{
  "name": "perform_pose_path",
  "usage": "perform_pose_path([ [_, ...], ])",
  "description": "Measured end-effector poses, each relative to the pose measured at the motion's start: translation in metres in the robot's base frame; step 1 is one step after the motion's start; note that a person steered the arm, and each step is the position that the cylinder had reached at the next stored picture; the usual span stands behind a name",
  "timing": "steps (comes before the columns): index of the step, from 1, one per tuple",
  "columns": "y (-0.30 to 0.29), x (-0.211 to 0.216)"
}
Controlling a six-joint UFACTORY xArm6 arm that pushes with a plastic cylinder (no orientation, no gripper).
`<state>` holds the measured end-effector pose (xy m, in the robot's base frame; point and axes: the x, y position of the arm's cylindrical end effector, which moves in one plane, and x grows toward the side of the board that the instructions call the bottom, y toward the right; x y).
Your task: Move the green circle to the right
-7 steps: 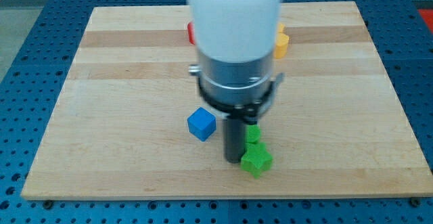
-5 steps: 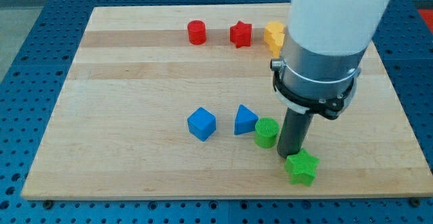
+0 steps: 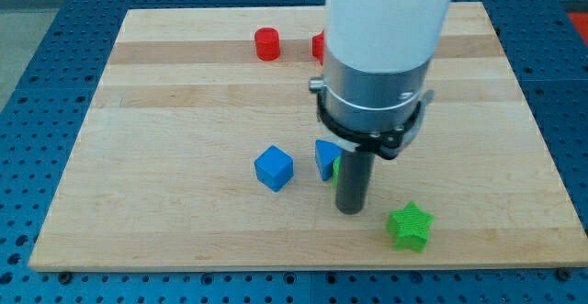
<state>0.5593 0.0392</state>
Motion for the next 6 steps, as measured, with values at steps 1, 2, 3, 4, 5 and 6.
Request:
perform_pose_path([
  [1,-0.034,0.000],
  [2,-0.033,-0.012],
  [3,-0.005,-0.032],
  [4,0.030,-0.046],
  [5,0.060,-0.057],
  [6,0.086,-0.063],
])
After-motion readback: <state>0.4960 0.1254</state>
